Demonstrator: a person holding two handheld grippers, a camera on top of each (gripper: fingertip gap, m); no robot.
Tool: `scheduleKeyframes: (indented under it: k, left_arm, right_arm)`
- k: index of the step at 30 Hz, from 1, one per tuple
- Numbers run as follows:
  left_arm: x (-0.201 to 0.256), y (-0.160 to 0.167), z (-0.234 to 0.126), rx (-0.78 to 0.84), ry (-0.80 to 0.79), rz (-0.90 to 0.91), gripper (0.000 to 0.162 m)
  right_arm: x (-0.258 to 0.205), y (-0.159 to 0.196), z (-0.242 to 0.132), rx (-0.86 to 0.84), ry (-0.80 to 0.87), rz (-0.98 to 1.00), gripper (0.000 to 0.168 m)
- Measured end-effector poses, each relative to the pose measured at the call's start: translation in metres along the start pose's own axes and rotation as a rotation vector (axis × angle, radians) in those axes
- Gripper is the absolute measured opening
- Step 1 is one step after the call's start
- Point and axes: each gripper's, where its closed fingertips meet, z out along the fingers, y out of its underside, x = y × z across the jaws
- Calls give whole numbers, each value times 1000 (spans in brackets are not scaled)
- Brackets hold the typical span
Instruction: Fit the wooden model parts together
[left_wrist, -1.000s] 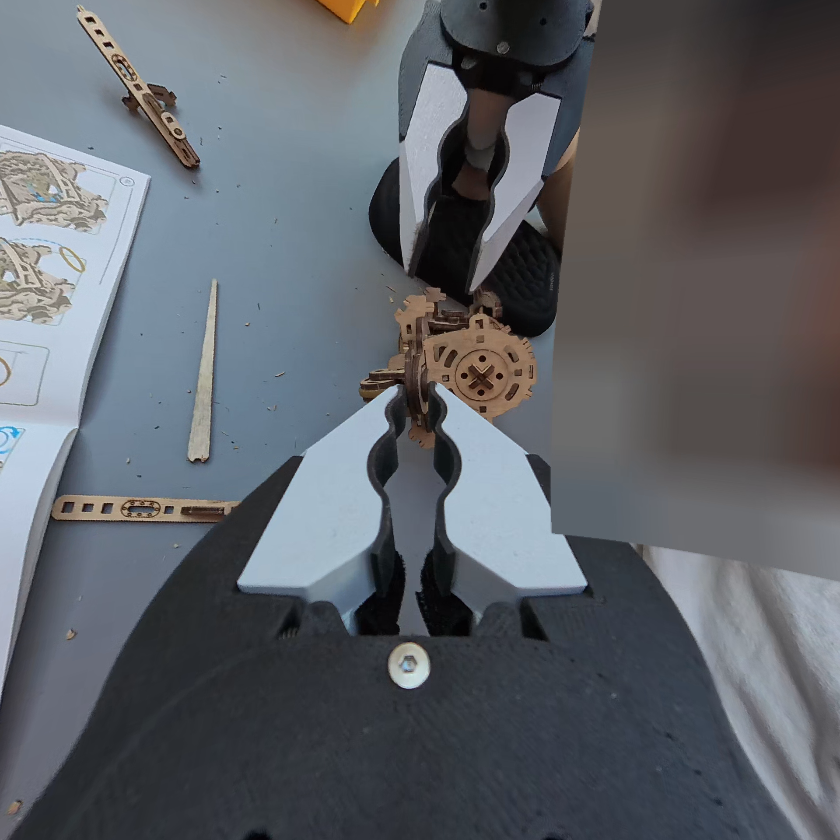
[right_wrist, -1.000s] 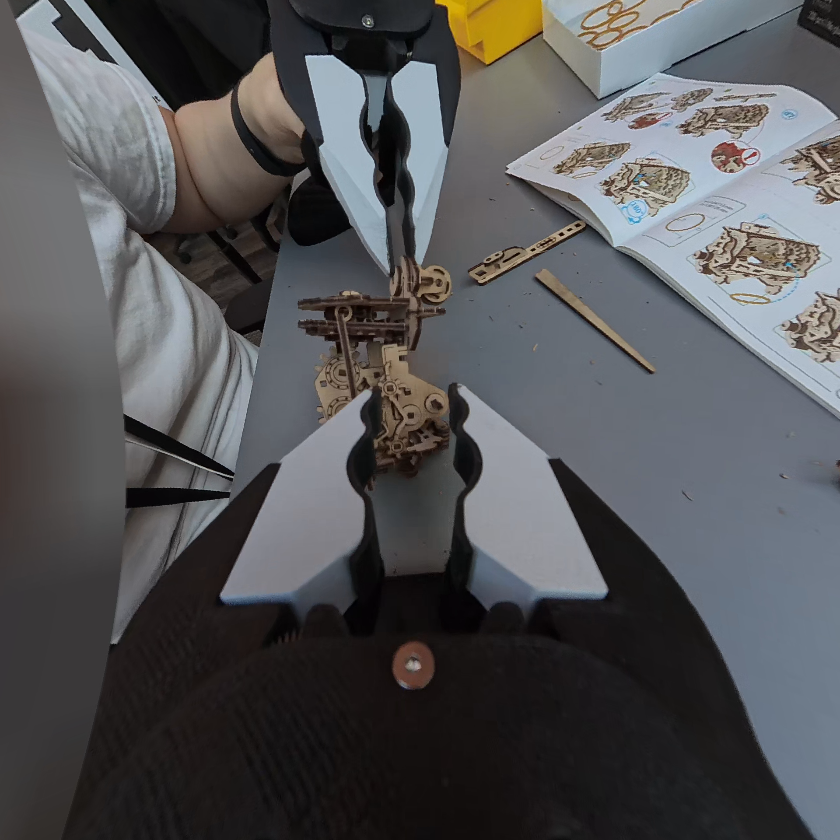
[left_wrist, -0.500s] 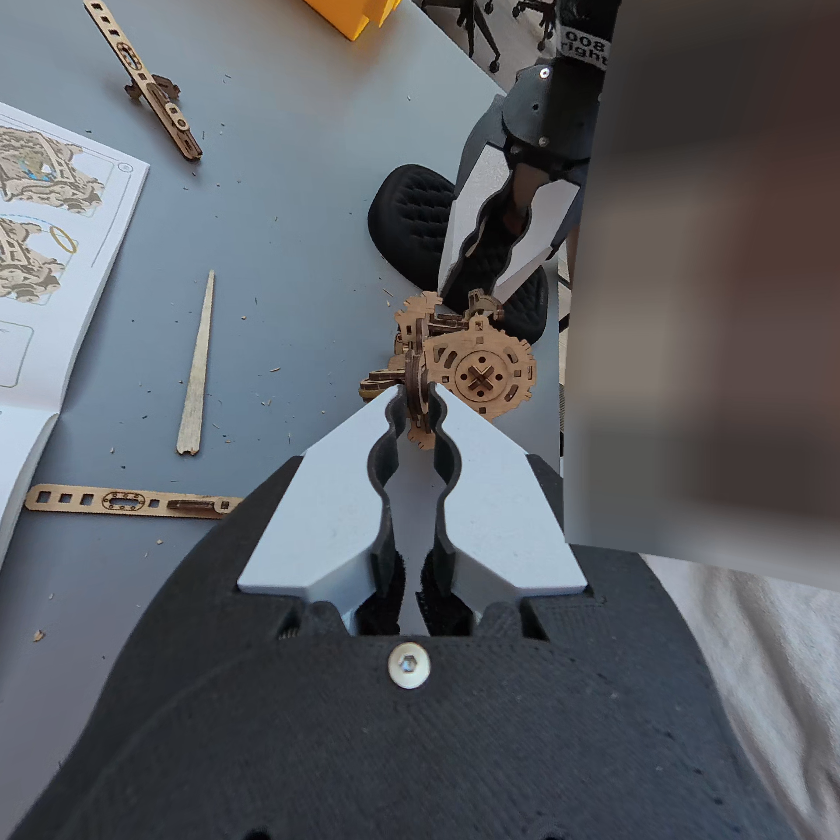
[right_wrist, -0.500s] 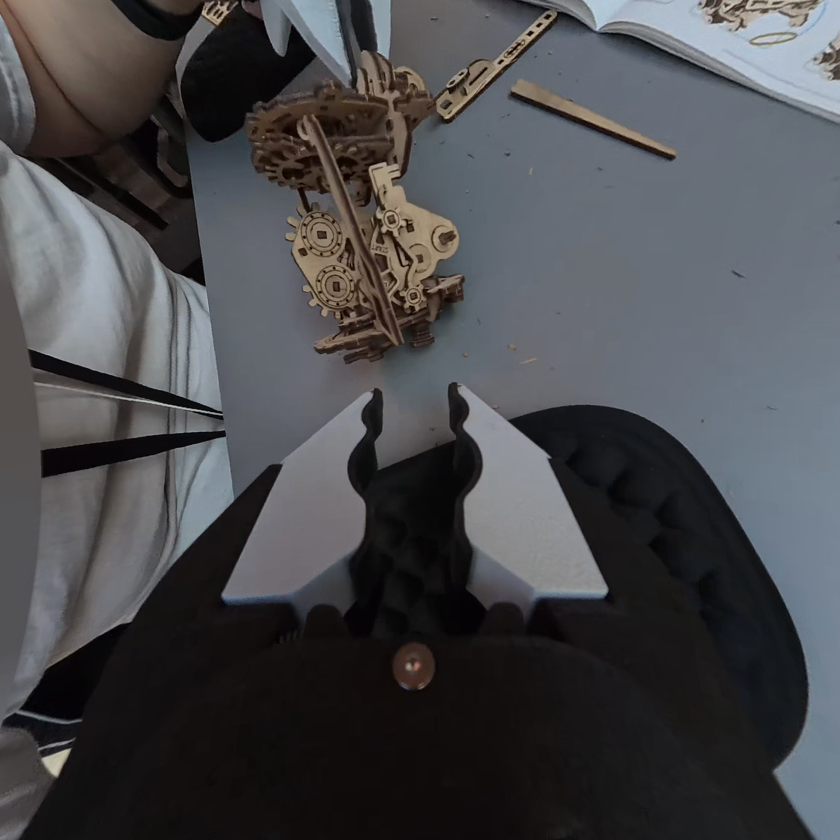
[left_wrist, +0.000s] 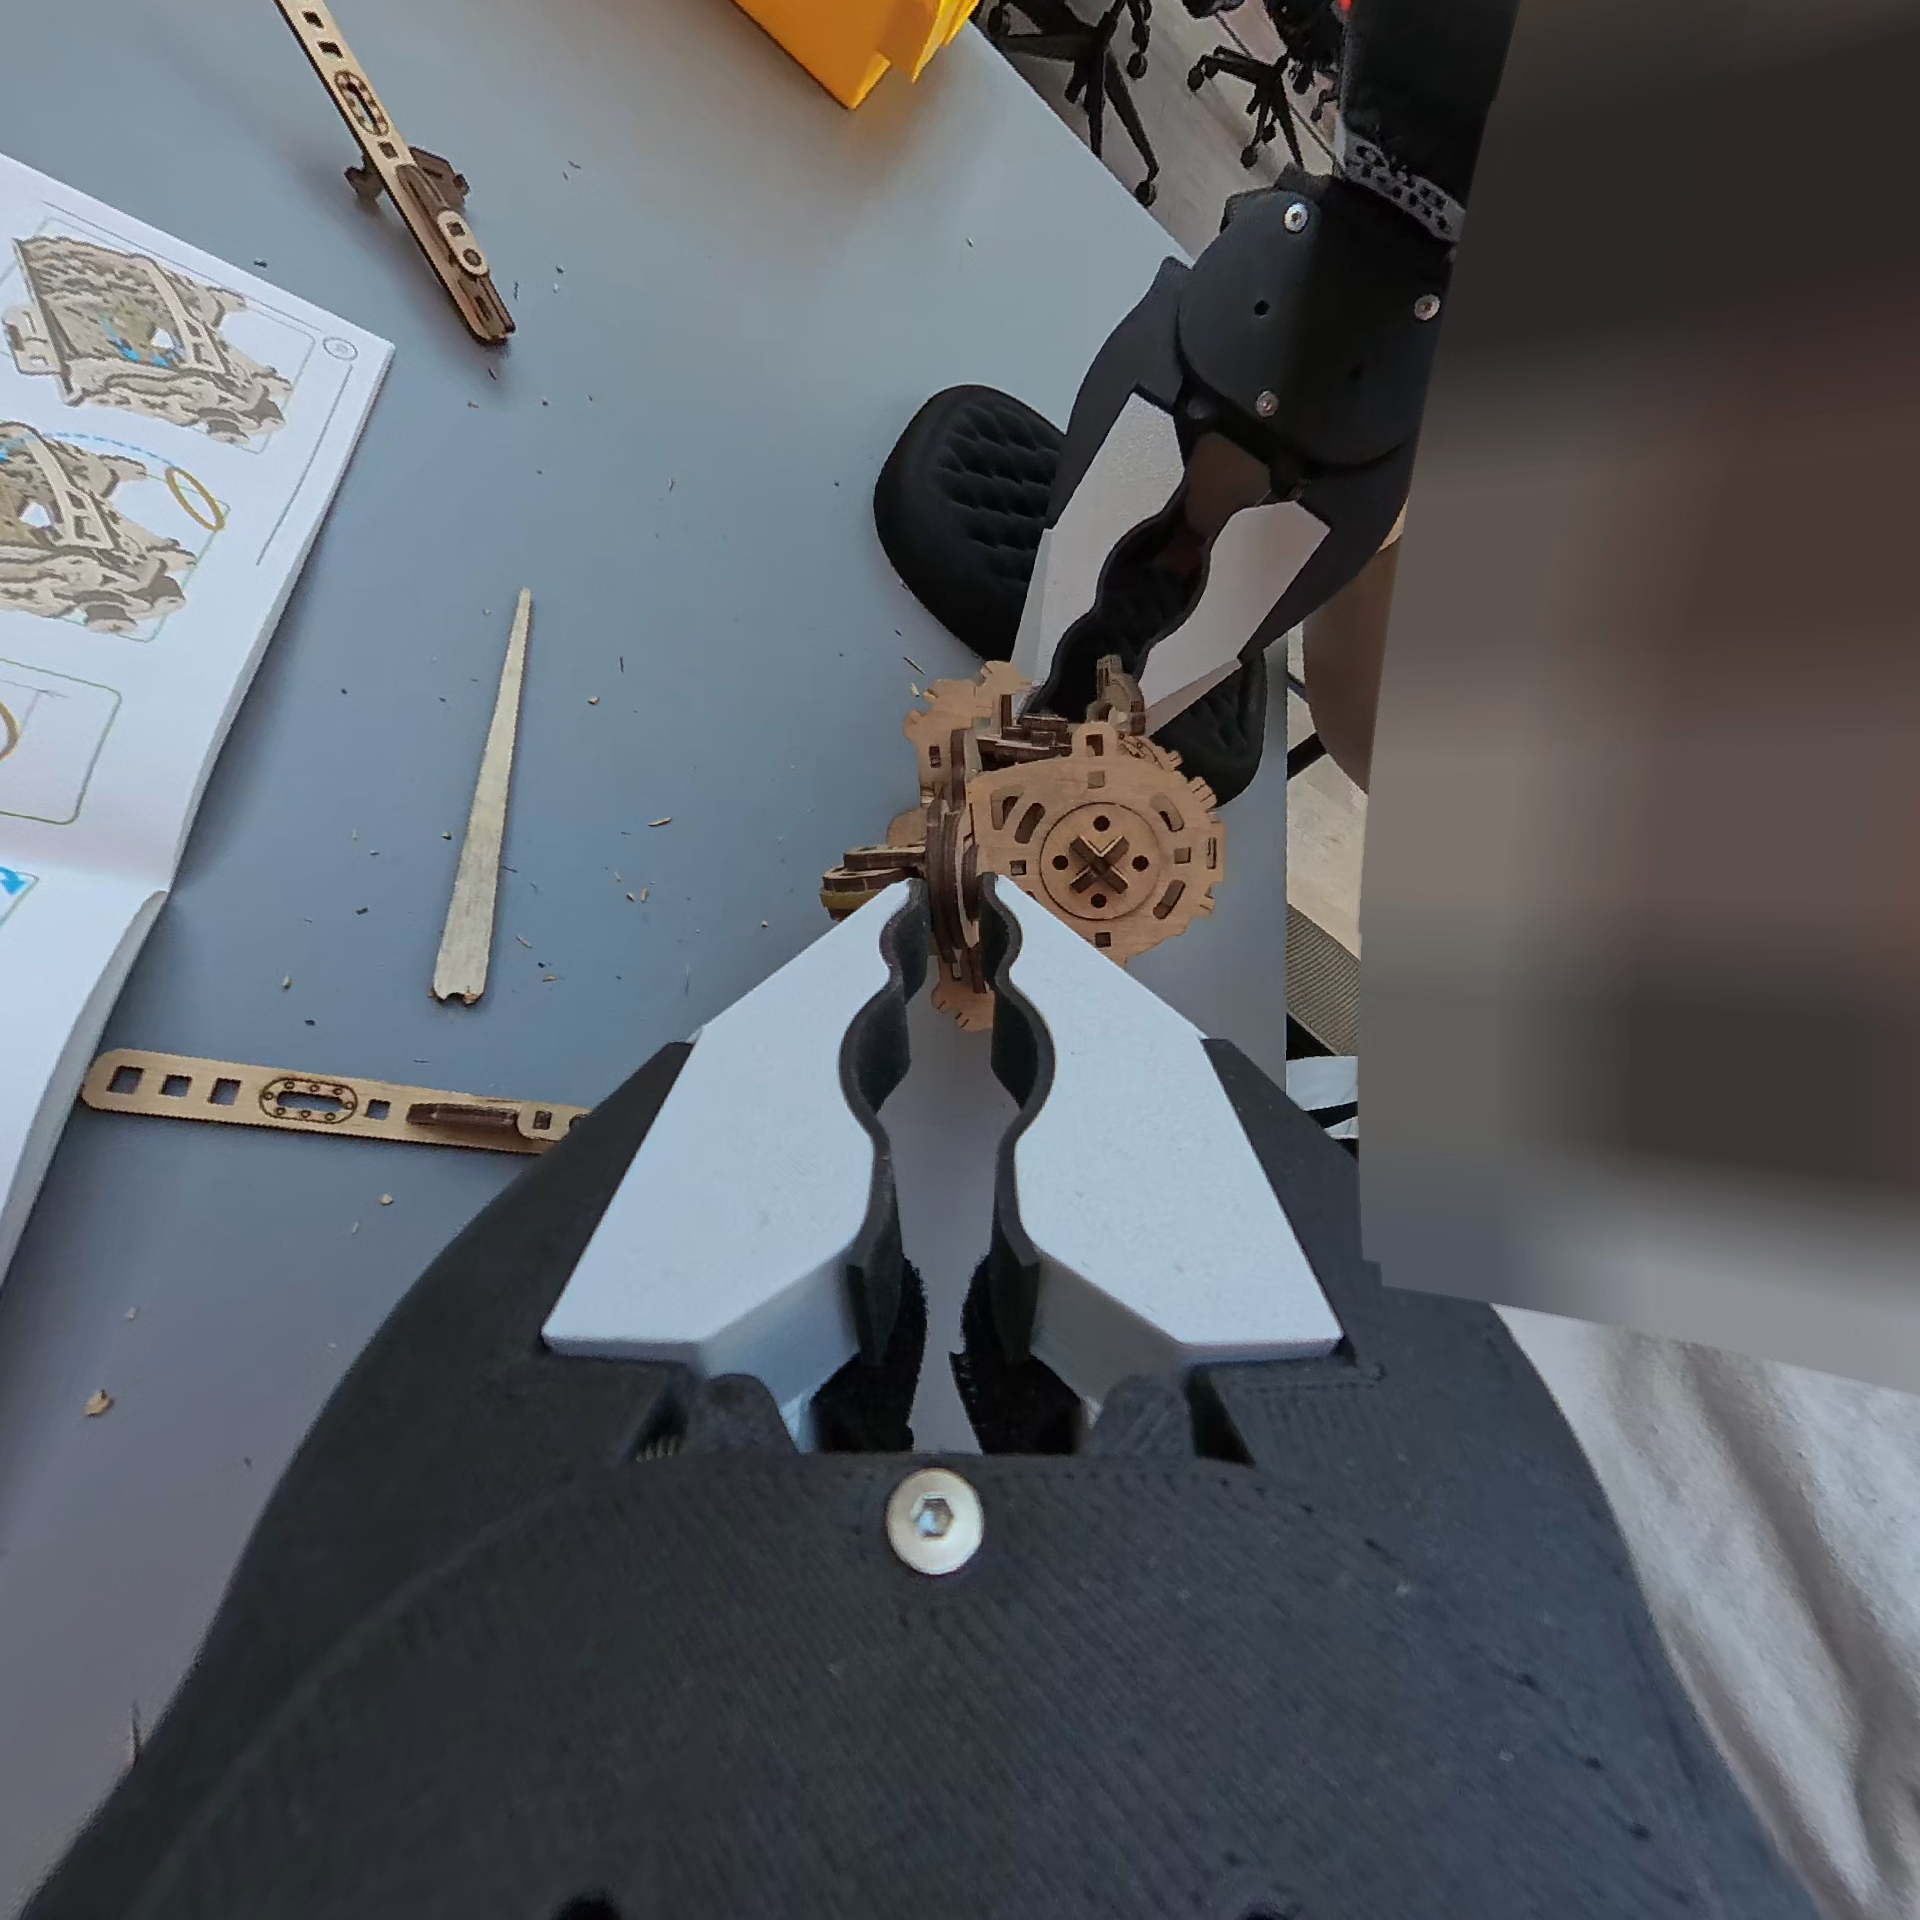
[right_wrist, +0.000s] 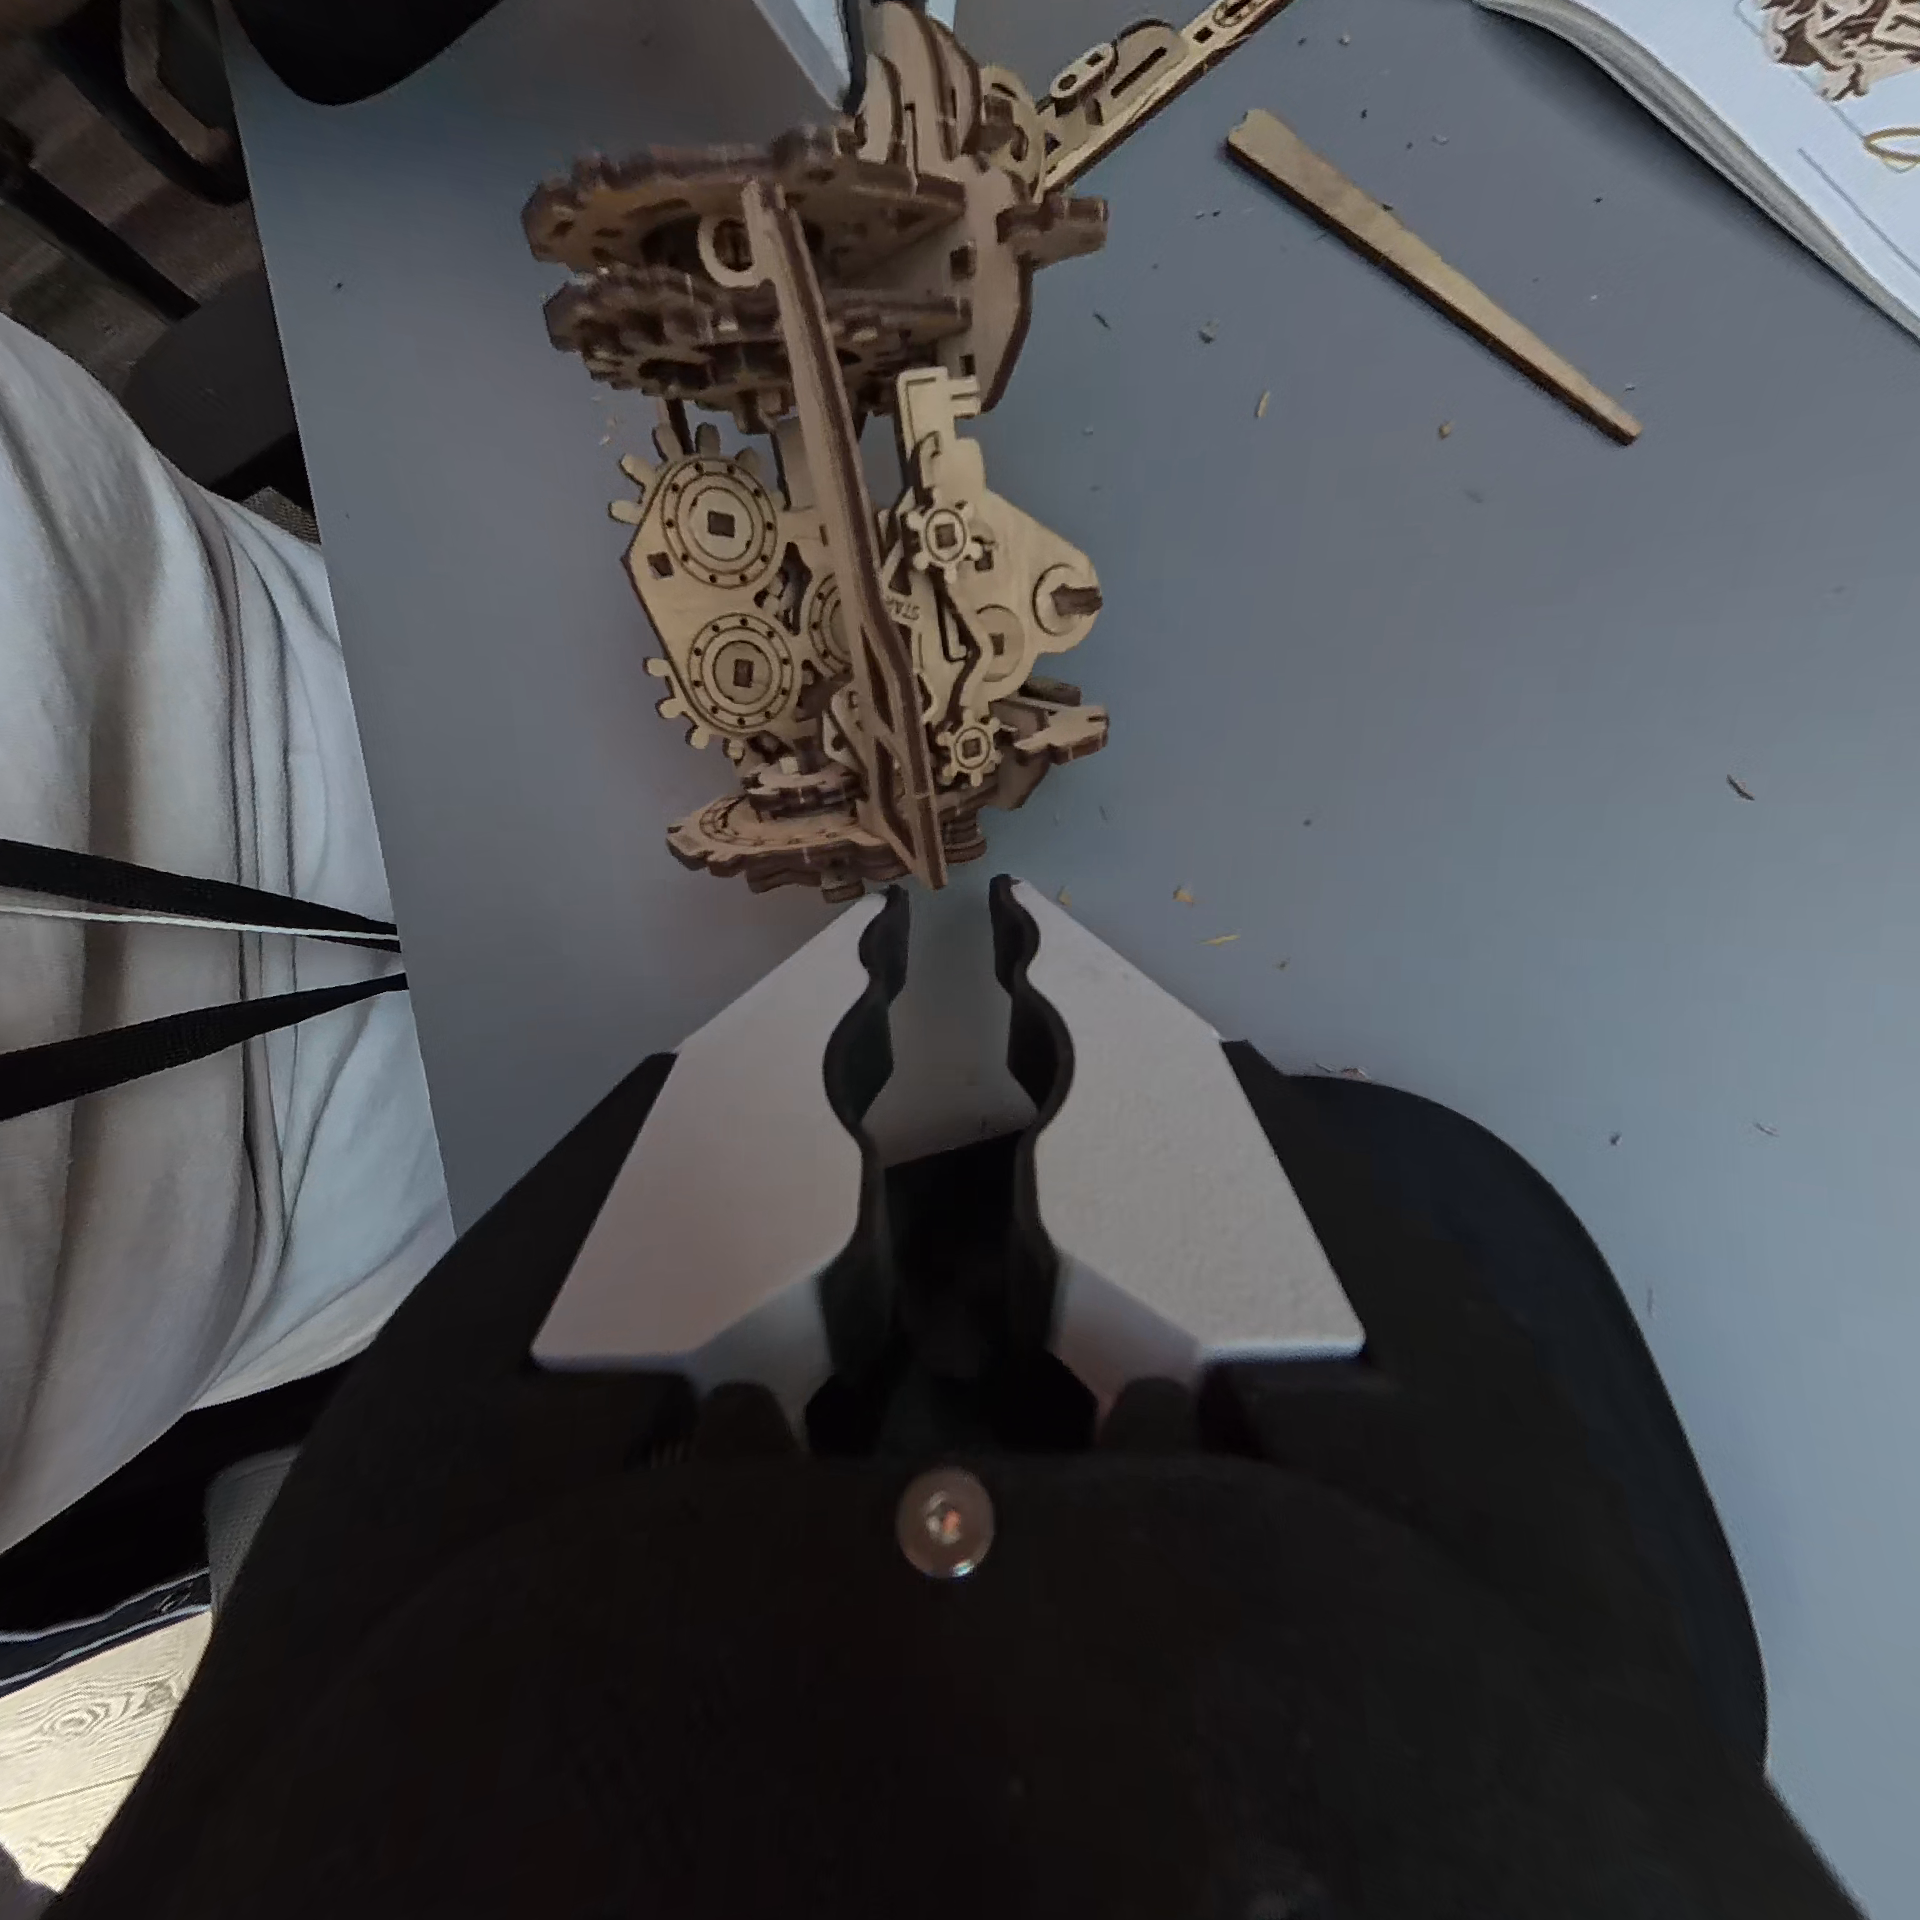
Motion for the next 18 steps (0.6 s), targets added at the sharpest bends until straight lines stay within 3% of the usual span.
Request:
scheduleKeyframes:
  k: [8,18]
  left_arm:
    - [-8,4,-6,39,36,-133,7]
    - [-23,15,-23,70,68,-321,7]
  right_arm:
    - [1,-13,6,34,-6,31,17]
    - [-4,-34,4,146,-149,221,21]
